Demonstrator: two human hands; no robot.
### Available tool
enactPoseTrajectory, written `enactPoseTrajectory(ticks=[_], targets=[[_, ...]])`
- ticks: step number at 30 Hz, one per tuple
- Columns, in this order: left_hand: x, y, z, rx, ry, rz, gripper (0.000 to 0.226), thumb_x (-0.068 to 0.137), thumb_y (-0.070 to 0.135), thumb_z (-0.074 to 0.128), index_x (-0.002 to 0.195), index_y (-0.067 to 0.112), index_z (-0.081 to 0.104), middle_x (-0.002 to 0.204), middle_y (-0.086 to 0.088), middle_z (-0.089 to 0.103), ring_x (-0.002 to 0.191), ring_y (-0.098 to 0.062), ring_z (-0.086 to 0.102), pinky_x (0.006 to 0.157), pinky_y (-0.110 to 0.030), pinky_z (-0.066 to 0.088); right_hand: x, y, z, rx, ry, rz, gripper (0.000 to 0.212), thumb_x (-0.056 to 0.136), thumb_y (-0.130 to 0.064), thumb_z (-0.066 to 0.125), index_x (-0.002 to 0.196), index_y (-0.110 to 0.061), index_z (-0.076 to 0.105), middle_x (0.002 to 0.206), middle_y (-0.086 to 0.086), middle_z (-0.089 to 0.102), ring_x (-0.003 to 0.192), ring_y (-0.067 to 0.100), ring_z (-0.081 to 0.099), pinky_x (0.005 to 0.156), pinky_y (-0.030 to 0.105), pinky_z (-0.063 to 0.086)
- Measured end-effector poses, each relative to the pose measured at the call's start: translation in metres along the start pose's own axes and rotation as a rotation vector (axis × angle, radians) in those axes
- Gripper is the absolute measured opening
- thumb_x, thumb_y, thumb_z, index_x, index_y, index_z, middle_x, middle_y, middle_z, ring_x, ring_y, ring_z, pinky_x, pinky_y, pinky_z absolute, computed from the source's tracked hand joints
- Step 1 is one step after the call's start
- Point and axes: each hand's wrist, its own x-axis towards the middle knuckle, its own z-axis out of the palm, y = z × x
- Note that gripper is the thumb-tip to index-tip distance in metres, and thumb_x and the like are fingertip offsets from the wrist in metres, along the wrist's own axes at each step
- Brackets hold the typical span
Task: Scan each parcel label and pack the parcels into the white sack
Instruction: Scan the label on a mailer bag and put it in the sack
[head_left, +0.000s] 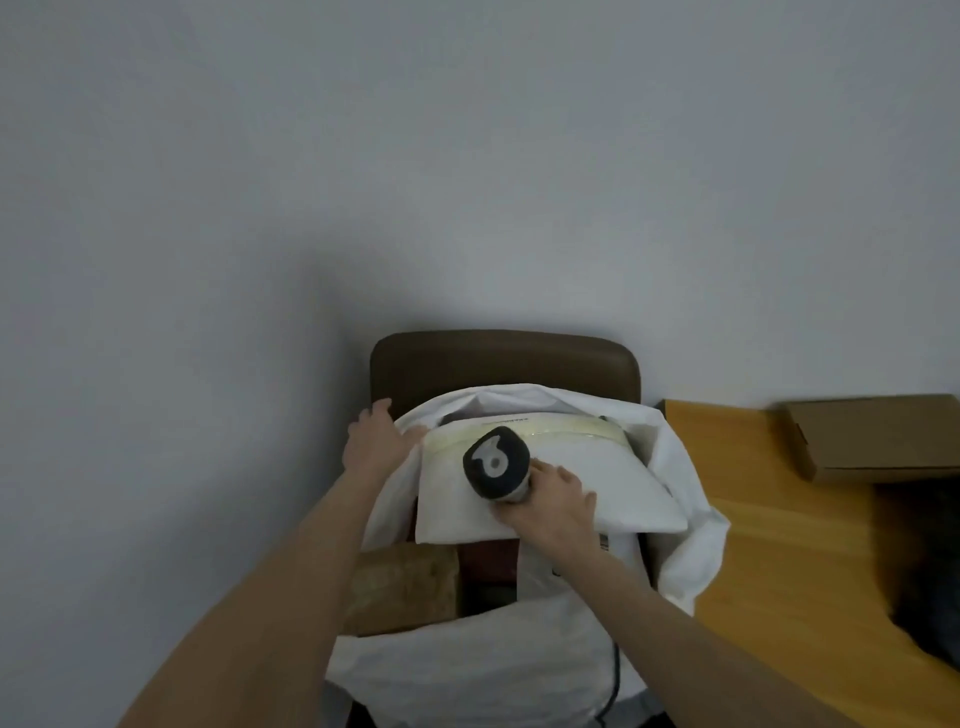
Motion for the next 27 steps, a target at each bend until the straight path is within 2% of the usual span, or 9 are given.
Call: enactPoseTrajectory(ticks=[2, 4, 6, 8, 14, 17, 21, 24, 27], targets=[[0.019, -0.002, 0.007, -0.02, -0.121, -0.04, 0.073, 0.09, 0.049, 0.056, 0.148, 0.015, 0.028, 0.149, -0.012, 0.036, 0.134, -0.032, 0.038, 0.107, -0.047, 0.038, 0.004, -0.002, 0.01, -0.083, -0.061, -0.01, 0.055, 0.085, -0.044, 0.062, 0.137, -0.03, 0.048, 0.149, -0.009, 0.042, 0.145, 0.025, 0.019, 0.117, 0.059, 0.008], [0.031, -0.006, 0.017, 0.007, -0.199, -0.048, 0.056, 0.092, 0.045, 0.054, 0.136, 0.01, 0.048, 0.137, -0.014, 0.051, 0.119, -0.029, 0.052, 0.098, -0.04, 0.044, 0.009, -0.001, 0.015, -0.109, -0.096, -0.024, 0.057, 0.086, -0.042, 0.063, 0.139, -0.033, 0.046, 0.151, -0.011, 0.038, 0.148, 0.023, 0.013, 0.117, 0.061, 0.003], [0.038, -0.012, 0.023, 0.001, -0.161, -0.047, 0.033, 0.092, 0.036, 0.057, 0.107, 0.01, 0.068, 0.107, -0.01, 0.066, 0.091, -0.023, 0.061, 0.082, -0.036, 0.05, 0.012, 0.001, 0.019, -0.127, -0.145, -0.035, 0.06, 0.085, -0.038, 0.065, 0.141, -0.033, 0.042, 0.152, -0.011, 0.036, 0.148, 0.022, 0.011, 0.116, 0.062, -0.001], [0.04, -0.014, 0.023, 0.031, -0.08, -0.083, 0.024, 0.093, 0.03, 0.055, 0.097, 0.014, 0.071, 0.097, -0.006, 0.068, 0.084, -0.022, 0.062, 0.08, -0.036, 0.053, 0.014, 0.001, 0.023, -0.132, -0.173, -0.047, 0.063, 0.086, -0.034, 0.065, 0.143, -0.032, 0.039, 0.153, -0.009, 0.036, 0.149, 0.021, 0.008, 0.115, 0.063, -0.004], [0.062, 0.027, -0.039, -0.041, 0.216, 0.082, 0.029, 0.1, 0.025, 0.044, 0.116, 0.014, 0.065, 0.117, -0.011, 0.064, 0.106, -0.029, 0.059, 0.094, -0.043, 0.048, 0.037, -0.015, 0.027, -0.127, -0.134, -0.011, 0.044, 0.092, -0.028, 0.056, 0.135, -0.027, 0.047, 0.151, -0.001, 0.039, 0.149, 0.021, 0.009, 0.115, 0.064, -0.005], [0.067, 0.049, -0.06, -0.015, 0.347, 0.135, 0.031, 0.1, 0.026, 0.043, 0.116, 0.013, 0.065, 0.117, -0.011, 0.064, 0.106, -0.031, 0.059, 0.091, -0.039, 0.048, 0.057, -0.025, 0.038, -0.134, -0.114, 0.003, 0.034, 0.091, -0.023, 0.054, 0.125, -0.024, 0.053, 0.144, 0.001, 0.045, 0.147, 0.022, 0.016, 0.115, 0.065, -0.001], [0.061, 0.049, -0.052, -0.195, 0.357, 0.157, 0.027, 0.099, 0.021, 0.043, 0.115, 0.012, 0.064, 0.113, -0.009, 0.065, 0.102, -0.027, 0.06, 0.089, -0.037, 0.049, 0.071, -0.02, 0.053, -0.123, -0.21, -0.003, 0.045, 0.084, -0.027, 0.064, 0.128, -0.024, 0.051, 0.139, 0.0, 0.047, 0.144, 0.023, 0.022, 0.114, 0.064, -0.003], [0.048, 0.028, -0.037, -0.182, 0.241, 0.145, 0.029, 0.098, 0.018, 0.047, 0.124, 0.018, 0.058, 0.118, -0.006, 0.063, 0.106, -0.024, 0.059, 0.095, -0.039, 0.048, 0.071, -0.009, 0.041, 0.008, -0.26, 0.063, 0.032, 0.082, -0.028, 0.068, 0.11, -0.021, 0.053, 0.113, 0.002, 0.057, 0.123, 0.027, 0.048, 0.116, 0.056, 0.017], [0.034, 0.012, -0.031, -0.112, 0.171, 0.157, 0.046, 0.096, 0.019, 0.051, 0.141, 0.021, 0.04, 0.135, -0.007, 0.051, 0.117, -0.026, 0.054, 0.1, -0.039, 0.045, 0.065, 0.001, 0.026, 0.062, -0.106, 0.126, 0.015, 0.082, -0.026, 0.062, 0.085, -0.028, 0.048, 0.096, 0.0, 0.059, 0.102, 0.026, 0.059, 0.098, 0.047, 0.045]])
